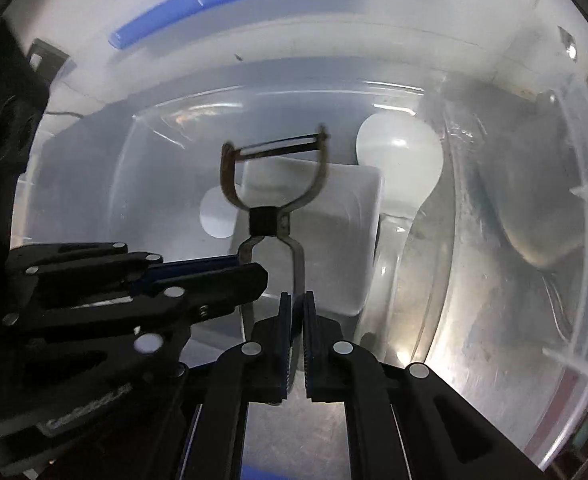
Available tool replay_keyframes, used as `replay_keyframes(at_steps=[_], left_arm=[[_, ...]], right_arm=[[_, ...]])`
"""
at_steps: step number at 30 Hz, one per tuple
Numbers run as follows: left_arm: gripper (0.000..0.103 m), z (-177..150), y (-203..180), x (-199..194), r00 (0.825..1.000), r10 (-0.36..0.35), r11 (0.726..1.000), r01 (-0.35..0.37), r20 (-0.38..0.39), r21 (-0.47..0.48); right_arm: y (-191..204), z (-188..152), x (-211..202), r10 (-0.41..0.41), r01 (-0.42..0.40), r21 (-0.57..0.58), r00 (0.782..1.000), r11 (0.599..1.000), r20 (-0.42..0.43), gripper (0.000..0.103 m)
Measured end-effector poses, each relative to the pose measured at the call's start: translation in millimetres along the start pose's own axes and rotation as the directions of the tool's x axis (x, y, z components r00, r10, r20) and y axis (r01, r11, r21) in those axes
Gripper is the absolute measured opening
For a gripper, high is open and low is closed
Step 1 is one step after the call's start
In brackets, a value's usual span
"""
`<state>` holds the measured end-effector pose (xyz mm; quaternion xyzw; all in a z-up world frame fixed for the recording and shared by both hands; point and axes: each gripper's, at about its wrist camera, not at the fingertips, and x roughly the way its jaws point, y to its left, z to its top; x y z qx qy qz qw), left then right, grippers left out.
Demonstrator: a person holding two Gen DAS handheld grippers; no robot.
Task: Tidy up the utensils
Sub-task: 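Lower the peeler into the clear box and open the left gripper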
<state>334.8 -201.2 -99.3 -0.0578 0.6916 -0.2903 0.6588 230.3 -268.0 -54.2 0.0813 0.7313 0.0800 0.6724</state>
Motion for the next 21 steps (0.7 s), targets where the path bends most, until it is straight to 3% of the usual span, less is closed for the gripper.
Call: replay_keyframes(at_steps=[6, 8, 10, 13, 17, 19, 21], left_arm=[[0.008, 3.4, 4.2, 9.3, 0.999, 0.027, 0.999, -0.027, -0.017, -0.023], [0.02, 3.2, -0.6, 3.4, 0.999, 0.049, 0.999, -0.049, 0.01, -0.005], [0.046, -2.9, -2.2, -13.7, 0.993, 0.078, 0.997, -0.078, 0.089, -0.006], [0.047, -20.3, -9.1, -54.9, 0.971, 0.073, 0.997, -0.078, 0.229, 0.013], [0.047, -69.3, -28.9, -123.7, 0.904, 0.017, 0.994, -0.064, 0.427, 0.094], [0.053, -104.4, -32.6, -154.3, 0.86, -0.017, 0.99, -0.056, 0.51, 0.126], [0.062, -139.0, -26.1, -177.3, 0.82, -0.037, 0.989, -0.052, 0.572, 0.139]], right_arm=[[1.4, 2.5, 6.7, -0.003, 0.003, -0.016, 1.0, 1.0, -0.018, 0.009], [-1.6, -0.8, -1.6, -0.006, 0.006, -0.002, 1.0, 1.0, 0.002, 0.016], [-3.8, -6.4, -14.9, -0.014, 0.015, -0.021, 0.999, 1.0, 0.05, 0.04], [-1.3, -24.5, -47.2, -0.037, 0.049, -0.074, 0.988, 0.996, 0.148, 0.04], [14.1, -69.2, -104.0, -0.001, 0.042, -0.129, 0.954, 0.991, 0.301, 0.04], [34.2, -104.5, -127.7, 0.074, -0.003, -0.197, 0.932, 0.98, 0.355, 0.04], [54.2, -131.1, -131.4, 0.124, -0.029, -0.26, 0.926, 0.965, 0.357, 0.04]])
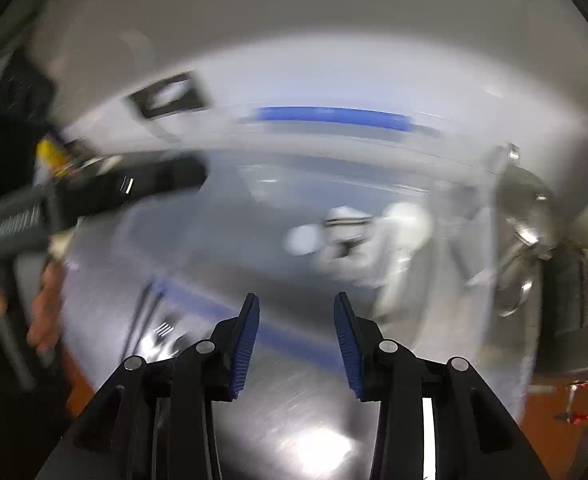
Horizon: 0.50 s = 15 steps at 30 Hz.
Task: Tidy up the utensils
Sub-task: 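Lower the peeler into the clear box and open the left gripper, then move both grippers back toward the remaining utensils on the counter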
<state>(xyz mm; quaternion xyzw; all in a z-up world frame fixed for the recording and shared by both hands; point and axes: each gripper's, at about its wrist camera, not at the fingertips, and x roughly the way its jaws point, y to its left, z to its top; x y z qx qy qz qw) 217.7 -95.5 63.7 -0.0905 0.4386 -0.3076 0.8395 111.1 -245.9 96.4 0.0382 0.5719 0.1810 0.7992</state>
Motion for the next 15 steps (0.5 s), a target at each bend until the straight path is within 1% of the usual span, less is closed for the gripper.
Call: replay_keyframes(at_steps=[1, 2, 3, 4, 5, 6, 7, 8, 9, 10, 11, 13, 15], left_arm=[[0.067, -11.1, 3.9, -16.1, 1.0, 0.005, 1.0, -0.005, 0.03, -0.001], [0.068, -22.4, 7.6, -27.9, 0.998, 0.014, 1.0, -0.014, 0.053, -0.004], [0.068, -37.1, 13.7, -39.4, 0.997, 0.032, 0.999, -0.031, 0.07, -0.01], [0.069, -49.9, 18.9, -46.6, 0.996, 0.05, 0.999, -0.049, 0.07, -0.019], [0.069, -58.9, 25.7, -51.9, 0.996, 0.068, 0.997, -0.066, 0.063, -0.035], [0.069, -76.7, 38.1, -56.5, 0.995, 0.09, 0.994, -0.087, 0.043, -0.07], [0.069, -81.3, 44.2, -57.3, 0.995, 0.098, 0.991, -0.095, 0.027, -0.094], [0.069, -91.7, 52.2, -56.3, 0.994, 0.106, 0.987, -0.104, 0.006, -0.126], [0.069, -106.0, 65.8, -59.3, 0.993, 0.12, 0.978, -0.122, -0.019, -0.171], [0.069, -114.6, 75.7, -57.1, 0.991, 0.132, 0.97, -0.137, -0.037, -0.199], [0.069, -122.8, 86.1, -60.8, 0.988, 0.146, 0.962, -0.154, -0.052, -0.223], [0.069, -137.9, 102.5, -63.8, 0.982, 0.173, 0.944, -0.188, -0.079, -0.272], [0.069, -152.6, 116.3, -68.1, 0.979, 0.178, 0.93, -0.2, -0.098, -0.308]], right_arm=[[16.4, -13.1, 0.6, 0.03, -0.03, -0.027, 0.999, 0.999, -0.012, 0.044], [32.7, -27.5, 8.5, 0.064, -0.066, -0.048, 0.997, 0.997, -0.045, 0.047], [39.2, -35.2, 16.9, 0.083, -0.087, -0.055, 0.994, 0.995, -0.077, 0.048], [48.5, -45.8, 29.5, 0.101, -0.109, -0.06, 0.988, 0.992, -0.12, 0.048], [58.3, -58.9, 49.7, 0.117, -0.131, -0.063, 0.975, 0.989, -0.187, 0.048], [65.3, -70.1, 69.7, 0.116, -0.134, -0.061, 0.964, 0.989, -0.241, 0.048], [72.9, -83.2, 93.4, 0.1, -0.121, -0.051, 0.948, 0.991, -0.302, 0.048], [77.4, -91.0, 107.0, 0.092, -0.113, -0.041, 0.936, 0.993, -0.34, 0.048], [83.8, -102.1, 125.7, 0.096, -0.112, -0.017, 0.917, 0.994, -0.388, 0.048], [89.7, -109.1, 136.7, 0.098, -0.11, -0.004, 0.906, 0.994, -0.412, 0.048], [97.9, -114.8, 144.3, 0.095, -0.108, -0.005, 0.9, 0.994, -0.425, 0.048], [111.4, -118.9, 152.1, 0.086, -0.103, -0.016, 0.895, 0.995, -0.437, 0.048], [125.9, -119.7, 160.1, 0.06, -0.091, -0.049, 0.893, 0.995, -0.447, 0.048]])
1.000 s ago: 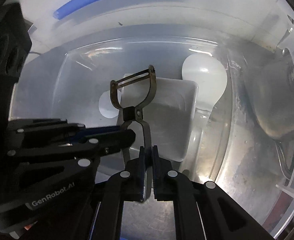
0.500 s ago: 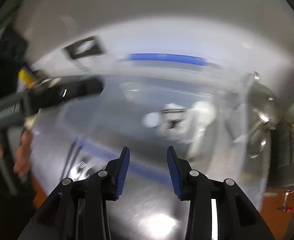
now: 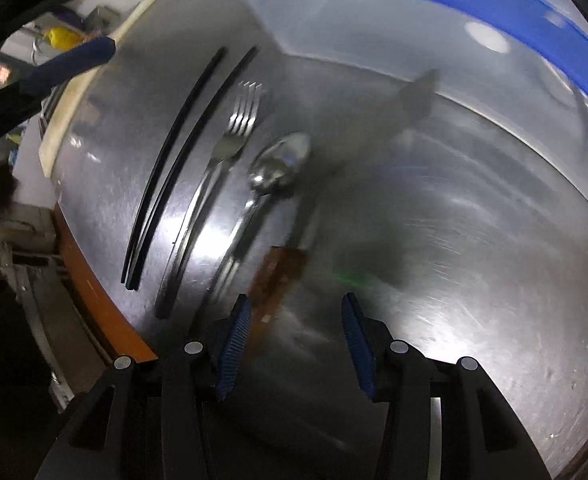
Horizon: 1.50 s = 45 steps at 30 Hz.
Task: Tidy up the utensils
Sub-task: 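Move both grippers back toward the remaining utensils on the counter, then grasp the wooden handle of the metal spatula with the right gripper, then close the left gripper on the spatula blade while the right gripper holds the handle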
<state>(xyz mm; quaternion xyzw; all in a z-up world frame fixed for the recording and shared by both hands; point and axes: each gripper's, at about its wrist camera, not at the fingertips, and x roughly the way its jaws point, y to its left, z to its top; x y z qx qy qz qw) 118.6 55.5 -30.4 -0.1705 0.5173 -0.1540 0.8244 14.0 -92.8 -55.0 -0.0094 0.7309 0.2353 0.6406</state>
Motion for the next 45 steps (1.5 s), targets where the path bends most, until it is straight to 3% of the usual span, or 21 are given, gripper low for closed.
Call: replay_keyframes(at_steps=[8, 10, 11, 16, 20, 23, 26, 28, 32, 35, 38, 40, 45], left_arm=[[0.069, -17.8, 26.9, 5.7, 0.999, -0.012, 0.998, 0.009, -0.053, -0.058], [0.069, -19.7, 29.8, 12.4, 0.997, -0.016, 0.997, 0.011, -0.075, -0.07], [0.069, -18.9, 29.5, 15.5, 0.996, -0.019, 0.997, 0.013, -0.083, -0.073], [0.069, -25.2, 22.5, 35.8, 0.988, -0.054, 0.996, 0.043, -0.146, -0.073], [0.069, -32.0, 6.8, 60.3, 0.968, -0.113, 0.992, 0.098, -0.224, -0.076], [0.069, -36.0, -5.6, 80.3, 0.947, -0.161, 0.986, 0.14, -0.28, -0.094], [0.069, -49.0, -21.2, 100.6, 0.92, -0.199, 0.979, 0.17, -0.338, -0.114], [0.069, -56.4, -31.2, 107.7, 0.907, -0.22, 0.975, 0.191, -0.359, -0.114], [0.069, -70.3, -58.4, 121.7, 0.88, -0.261, 0.965, 0.245, -0.397, -0.09], [0.068, -78.6, -67.7, 125.4, 0.888, -0.236, 0.971, 0.227, -0.396, -0.07], [0.034, -85.3, -74.2, 123.3, 0.889, -0.232, 0.972, 0.228, -0.395, -0.058], [0.031, -87.0, -70.8, 115.5, 0.896, -0.25, 0.968, 0.237, -0.368, -0.079], [0.031, -81.6, -69.2, 76.4, 0.933, -0.27, 0.963, 0.261, -0.239, -0.068]], right_arm=[[29.2, 9.2, 22.8, -0.128, 0.126, -0.075, 0.992, 0.989, -0.021, 0.047], [32.6, 8.8, 25.2, -0.134, 0.133, -0.08, 0.991, 0.988, -0.01, 0.03], [32.2, 7.7, 25.4, -0.131, 0.13, -0.068, 0.991, 0.989, -0.009, 0.029], [-5.6, 3.1, 13.1, -0.02, 0.019, 0.066, 1.0, 0.998, 0.017, 0.016], [-35.9, -9.3, -4.8, 0.105, -0.112, 0.155, 0.993, 0.981, 0.052, 0.015], [-55.9, -23.5, -10.4, 0.203, -0.216, 0.219, 0.976, 0.952, 0.078, 0.015], [-72.7, -40.2, -14.9, 0.318, -0.338, 0.281, 0.941, 0.898, 0.117, 0.015], [-77.8, -48.3, -16.8, 0.343, -0.367, 0.294, 0.93, 0.883, 0.131, 0.015], [-73.9, -60.6, -21.2, 0.322, -0.347, 0.28, 0.937, 0.895, 0.133, 0.015], [-69.2, -66.6, -29.0, 0.305, -0.329, 0.237, 0.943, 0.914, 0.132, 0.015], [-57.9, -68.3, -38.6, 0.303, -0.325, 0.182, 0.943, 0.928, 0.139, 0.015], [-51.9, -70.8, -46.2, 0.296, -0.314, 0.144, 0.945, 0.938, 0.137, 0.015], [-35.9, -65.6, -68.0, 0.313, -0.322, 0.031, 0.935, 0.946, 0.166, 0.015]])
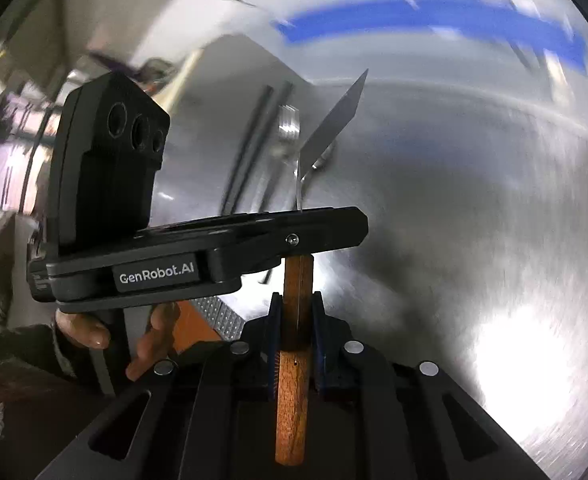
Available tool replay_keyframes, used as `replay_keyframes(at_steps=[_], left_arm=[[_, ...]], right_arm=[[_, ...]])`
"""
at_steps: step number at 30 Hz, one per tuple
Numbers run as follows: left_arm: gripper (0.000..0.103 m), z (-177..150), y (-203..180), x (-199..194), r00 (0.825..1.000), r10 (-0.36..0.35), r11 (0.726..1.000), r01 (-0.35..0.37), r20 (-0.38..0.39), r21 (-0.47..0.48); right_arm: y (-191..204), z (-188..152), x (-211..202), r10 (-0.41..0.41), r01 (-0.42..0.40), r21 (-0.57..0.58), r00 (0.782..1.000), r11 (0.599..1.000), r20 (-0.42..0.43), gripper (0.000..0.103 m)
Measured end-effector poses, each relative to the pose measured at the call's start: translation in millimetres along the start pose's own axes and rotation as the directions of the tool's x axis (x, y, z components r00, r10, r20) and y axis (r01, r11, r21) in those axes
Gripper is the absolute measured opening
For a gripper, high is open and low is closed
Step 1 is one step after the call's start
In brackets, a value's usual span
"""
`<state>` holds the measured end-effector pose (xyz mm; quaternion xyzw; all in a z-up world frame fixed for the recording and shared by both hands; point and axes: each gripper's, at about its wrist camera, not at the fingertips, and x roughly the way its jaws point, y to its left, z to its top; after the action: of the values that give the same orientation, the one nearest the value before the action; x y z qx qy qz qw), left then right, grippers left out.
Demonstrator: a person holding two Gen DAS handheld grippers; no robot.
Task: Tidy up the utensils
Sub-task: 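Close the left gripper on the spatula blade while the right gripper holds the handle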
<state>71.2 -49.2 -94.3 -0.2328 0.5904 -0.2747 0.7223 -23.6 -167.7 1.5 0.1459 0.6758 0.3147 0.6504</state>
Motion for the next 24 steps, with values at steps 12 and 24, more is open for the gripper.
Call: replay_keyframes(at_steps=[12, 24], left_arm=[[0.031, 70.2, -78.6, -88.9, 0.957, -0.038, 0.965, -0.04, 0.289, 0.26], [0.031, 209.7, -104.2, -49.4, 0.973, -0.046, 0.96, -0.019, 0.226, 0.281]], right_arm=[[65.7, 60.5, -92.5, -0.15, 0.234, -0.277, 0.944, 0.932, 0.294, 0.015], [18.4, 165.1, -121.1, -0.326, 0.424, -0.146, 0.838, 0.894, 0.438, 0.015]])
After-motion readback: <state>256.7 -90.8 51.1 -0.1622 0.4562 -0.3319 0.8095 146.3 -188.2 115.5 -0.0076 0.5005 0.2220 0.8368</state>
